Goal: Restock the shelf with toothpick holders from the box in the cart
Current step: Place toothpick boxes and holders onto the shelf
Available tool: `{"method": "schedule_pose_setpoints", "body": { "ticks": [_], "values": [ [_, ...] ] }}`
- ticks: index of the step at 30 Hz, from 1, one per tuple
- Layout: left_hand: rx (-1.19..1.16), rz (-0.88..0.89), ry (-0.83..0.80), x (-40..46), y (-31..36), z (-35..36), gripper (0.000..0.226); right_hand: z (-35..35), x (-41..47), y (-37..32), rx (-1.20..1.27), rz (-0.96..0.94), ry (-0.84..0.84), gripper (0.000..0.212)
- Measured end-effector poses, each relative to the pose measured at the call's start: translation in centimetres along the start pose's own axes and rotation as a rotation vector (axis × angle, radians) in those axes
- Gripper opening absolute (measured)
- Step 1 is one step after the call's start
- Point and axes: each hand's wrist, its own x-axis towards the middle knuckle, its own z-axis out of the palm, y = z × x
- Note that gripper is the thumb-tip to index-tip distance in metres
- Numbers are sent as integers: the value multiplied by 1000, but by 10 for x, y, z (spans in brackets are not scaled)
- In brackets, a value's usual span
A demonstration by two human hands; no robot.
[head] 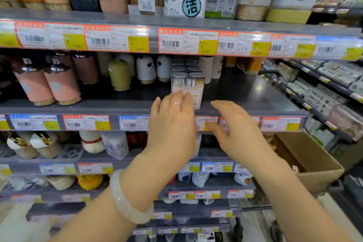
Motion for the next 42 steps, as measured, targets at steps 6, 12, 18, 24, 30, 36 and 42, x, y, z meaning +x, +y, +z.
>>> {"method": "schedule_pose_setpoints", "body": {
  "ticks": [6,12,18,24,30,36,42],
  "values": [
    [6,96,-192,-33,45,30,79,13,-48,27,-122,-12,-143,47],
    [75,129,-643,-72,123,61,74,37,-128,99,-344,72,-287,68],
    [25,247,-807,-115,220,104,68,32,-237,167,-356,275,-447,62],
    [-13,308,-828,-159,293,140,60,1,-313,215,-318,490,-576,53],
    [-7,364,-914,-175,330,169,56,-11,-353,258,-282,671,-692,44],
    [-8,392,-1001,-156,357,206,59,-5,-353,303,-201,797,-682,51],
    [-34,392,-1035,-111,381,257,62,4,-314,363,-191,838,-694,45]
  ]
}}
